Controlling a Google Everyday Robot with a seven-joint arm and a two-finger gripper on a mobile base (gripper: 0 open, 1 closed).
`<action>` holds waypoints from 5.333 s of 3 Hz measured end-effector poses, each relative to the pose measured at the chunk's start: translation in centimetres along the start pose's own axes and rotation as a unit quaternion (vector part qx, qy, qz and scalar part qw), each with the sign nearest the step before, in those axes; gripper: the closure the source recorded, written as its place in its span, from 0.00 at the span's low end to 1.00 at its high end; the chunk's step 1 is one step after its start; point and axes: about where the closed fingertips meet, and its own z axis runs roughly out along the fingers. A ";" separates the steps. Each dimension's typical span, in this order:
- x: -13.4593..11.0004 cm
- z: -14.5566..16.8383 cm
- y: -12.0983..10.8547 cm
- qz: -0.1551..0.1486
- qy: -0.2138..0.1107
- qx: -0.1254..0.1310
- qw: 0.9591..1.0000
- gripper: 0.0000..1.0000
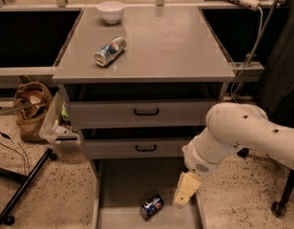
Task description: Pick pepsi can from bottom drawer and place on counter
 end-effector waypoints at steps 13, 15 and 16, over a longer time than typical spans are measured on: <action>-0.5 40.6 -5.9 -0.033 -0.184 0.027 0.982 0.00; 2.1 44.4 -7.8 0.003 -0.215 0.035 0.976 0.00; 3.0 47.5 -9.7 0.010 -0.241 0.033 0.970 0.00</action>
Offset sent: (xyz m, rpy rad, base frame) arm 0.0317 0.0531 -0.1830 0.1786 -0.0467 0.0886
